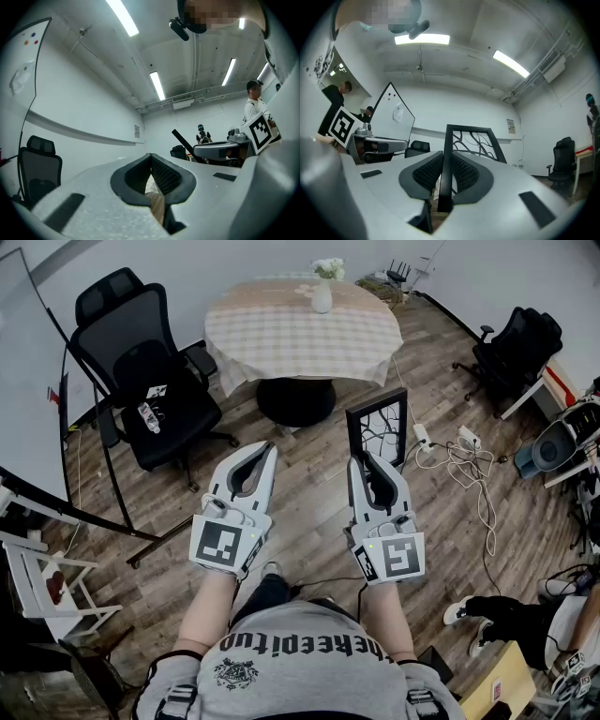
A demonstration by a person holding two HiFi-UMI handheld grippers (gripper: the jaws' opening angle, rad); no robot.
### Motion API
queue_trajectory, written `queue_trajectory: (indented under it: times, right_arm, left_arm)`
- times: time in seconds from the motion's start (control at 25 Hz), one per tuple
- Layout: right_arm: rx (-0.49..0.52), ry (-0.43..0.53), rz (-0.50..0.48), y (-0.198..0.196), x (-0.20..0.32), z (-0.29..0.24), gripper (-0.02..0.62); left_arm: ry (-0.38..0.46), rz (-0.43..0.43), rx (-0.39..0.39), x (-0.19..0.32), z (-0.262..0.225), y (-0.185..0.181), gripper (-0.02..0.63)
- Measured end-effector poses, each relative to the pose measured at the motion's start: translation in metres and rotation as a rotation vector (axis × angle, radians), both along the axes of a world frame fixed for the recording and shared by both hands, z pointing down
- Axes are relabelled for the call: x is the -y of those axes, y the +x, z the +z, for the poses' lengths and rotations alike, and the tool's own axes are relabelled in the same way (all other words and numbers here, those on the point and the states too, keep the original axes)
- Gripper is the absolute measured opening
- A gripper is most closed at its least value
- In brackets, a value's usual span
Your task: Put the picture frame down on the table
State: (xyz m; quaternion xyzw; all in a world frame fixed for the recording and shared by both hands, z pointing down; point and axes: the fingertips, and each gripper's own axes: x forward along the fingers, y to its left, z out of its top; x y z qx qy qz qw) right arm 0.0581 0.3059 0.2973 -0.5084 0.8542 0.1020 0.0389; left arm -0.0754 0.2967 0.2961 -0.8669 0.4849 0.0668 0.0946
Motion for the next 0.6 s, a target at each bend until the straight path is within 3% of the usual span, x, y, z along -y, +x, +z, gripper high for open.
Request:
queue_trajectory:
  times: [0.6]
  right_arm:
    - [0.006,0.004,0.007,-0.0004,-0.0009,0.0003,0.064]
  left_arm:
    - [0.012,0.01,0.002,-0.0003,-0.003,0.0018,0.015]
